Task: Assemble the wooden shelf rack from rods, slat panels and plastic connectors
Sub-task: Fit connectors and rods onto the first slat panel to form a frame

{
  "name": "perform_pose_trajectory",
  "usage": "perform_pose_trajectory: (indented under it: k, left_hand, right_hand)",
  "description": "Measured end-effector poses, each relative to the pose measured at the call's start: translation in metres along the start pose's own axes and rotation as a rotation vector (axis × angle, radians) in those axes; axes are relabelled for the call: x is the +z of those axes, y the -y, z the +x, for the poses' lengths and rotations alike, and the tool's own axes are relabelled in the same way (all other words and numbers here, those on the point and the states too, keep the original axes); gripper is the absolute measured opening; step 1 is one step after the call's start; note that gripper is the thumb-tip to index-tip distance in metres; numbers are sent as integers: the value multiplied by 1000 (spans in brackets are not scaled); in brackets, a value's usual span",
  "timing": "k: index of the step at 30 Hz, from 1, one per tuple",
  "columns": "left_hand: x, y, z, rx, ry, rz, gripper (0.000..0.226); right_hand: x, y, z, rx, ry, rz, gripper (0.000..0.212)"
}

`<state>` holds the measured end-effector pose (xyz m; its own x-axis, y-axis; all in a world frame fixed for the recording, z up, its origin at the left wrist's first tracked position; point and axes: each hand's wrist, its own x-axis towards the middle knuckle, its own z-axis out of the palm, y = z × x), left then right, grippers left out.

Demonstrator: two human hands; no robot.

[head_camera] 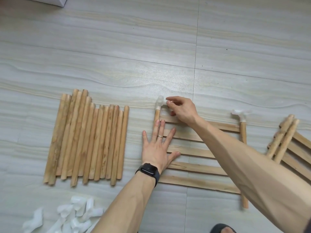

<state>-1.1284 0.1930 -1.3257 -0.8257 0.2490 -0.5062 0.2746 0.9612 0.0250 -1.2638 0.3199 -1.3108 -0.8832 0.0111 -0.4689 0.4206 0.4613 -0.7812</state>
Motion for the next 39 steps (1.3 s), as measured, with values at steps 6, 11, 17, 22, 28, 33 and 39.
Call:
perform_pose_trajectory:
  k: [6, 11, 17, 22, 28, 33, 39]
  left_hand:
    - [2, 0, 1, 0, -2, 21, 85]
    - [3, 0, 2, -1, 7, 31, 85]
    - [1, 0, 2, 5, 12, 35, 86]
    - [0, 0, 1, 5, 14, 31, 86]
    - [0, 0, 1, 6, 8, 15, 86]
    - [-1, 0, 0, 8, -6, 4, 85]
    - [-1, 1, 0, 4, -4, -3, 86]
  right_hand:
    - [9, 3, 1, 30, -12, 78, 27]
    - [16, 9, 0, 20, -33, -49, 37]
    - [16, 13, -1, -81, -78, -291, 44]
    - [17, 17, 0, -98, -96, -360, 44]
    - [18, 10, -10, -162, -98, -285, 39]
    - [8, 5, -10, -182, -107, -291, 28]
    - [11, 3, -12, -178, -103, -284, 36]
